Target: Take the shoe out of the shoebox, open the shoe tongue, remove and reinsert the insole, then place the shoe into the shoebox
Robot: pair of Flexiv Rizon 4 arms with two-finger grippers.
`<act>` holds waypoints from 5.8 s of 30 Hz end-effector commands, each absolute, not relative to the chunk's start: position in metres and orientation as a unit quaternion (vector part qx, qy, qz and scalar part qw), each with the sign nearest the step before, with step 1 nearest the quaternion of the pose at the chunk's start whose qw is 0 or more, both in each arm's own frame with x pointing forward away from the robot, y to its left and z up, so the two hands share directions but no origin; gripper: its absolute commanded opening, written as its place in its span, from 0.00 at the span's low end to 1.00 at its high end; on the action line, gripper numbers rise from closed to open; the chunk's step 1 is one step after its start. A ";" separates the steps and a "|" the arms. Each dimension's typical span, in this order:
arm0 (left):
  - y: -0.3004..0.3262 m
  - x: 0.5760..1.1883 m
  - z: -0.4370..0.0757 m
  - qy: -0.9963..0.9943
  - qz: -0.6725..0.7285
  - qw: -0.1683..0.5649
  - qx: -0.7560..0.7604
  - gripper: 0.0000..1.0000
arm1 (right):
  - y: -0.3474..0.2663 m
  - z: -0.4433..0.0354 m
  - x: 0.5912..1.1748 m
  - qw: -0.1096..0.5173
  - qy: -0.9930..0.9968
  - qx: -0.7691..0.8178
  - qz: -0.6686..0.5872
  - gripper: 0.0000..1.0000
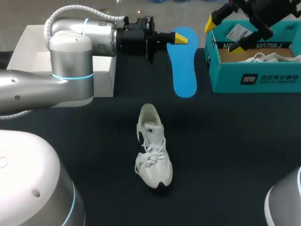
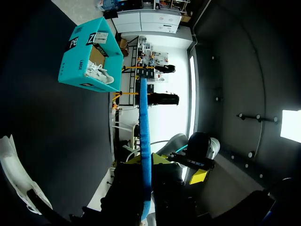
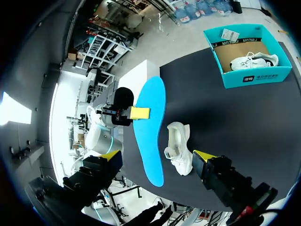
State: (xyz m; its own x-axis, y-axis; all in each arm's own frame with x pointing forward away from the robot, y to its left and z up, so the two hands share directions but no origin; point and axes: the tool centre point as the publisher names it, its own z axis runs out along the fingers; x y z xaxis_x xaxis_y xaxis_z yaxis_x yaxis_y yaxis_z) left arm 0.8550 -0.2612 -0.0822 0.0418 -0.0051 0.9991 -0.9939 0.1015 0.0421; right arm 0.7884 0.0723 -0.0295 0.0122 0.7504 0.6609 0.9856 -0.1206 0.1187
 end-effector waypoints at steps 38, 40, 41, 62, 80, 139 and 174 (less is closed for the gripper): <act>-0.261 0.855 -0.082 -0.516 0.462 0.534 0.486 0.00 | 0.066 -0.062 0.792 0.394 -0.533 -0.509 -0.549 1.00; -0.261 0.855 -0.082 -0.516 0.462 0.534 0.486 0.00 | 0.066 -0.062 0.792 0.393 -0.543 -0.505 -0.544 1.00; -0.261 0.855 -0.082 -0.516 0.462 0.534 0.486 0.00 | 0.067 -0.061 0.792 0.394 -0.543 -0.505 -0.543 1.00; -0.256 0.853 -0.062 -0.608 0.666 0.324 0.286 0.00 | 0.067 -0.064 0.795 0.371 -0.549 -0.516 -0.543 1.00; -0.259 0.868 -0.056 -0.685 0.677 0.216 0.162 0.00 | 0.067 -0.064 0.795 0.371 -0.549 -0.516 -0.543 1.00; -0.271 0.893 -0.032 -0.480 0.449 -0.508 -0.557 0.00 | 0.067 -0.064 0.795 0.371 -0.549 -0.516 -0.543 1.00; -0.274 0.846 -0.056 -0.379 0.451 -0.621 -0.516 0.00 | 0.067 -0.064 0.795 0.371 -0.549 -0.516 -0.543 1.00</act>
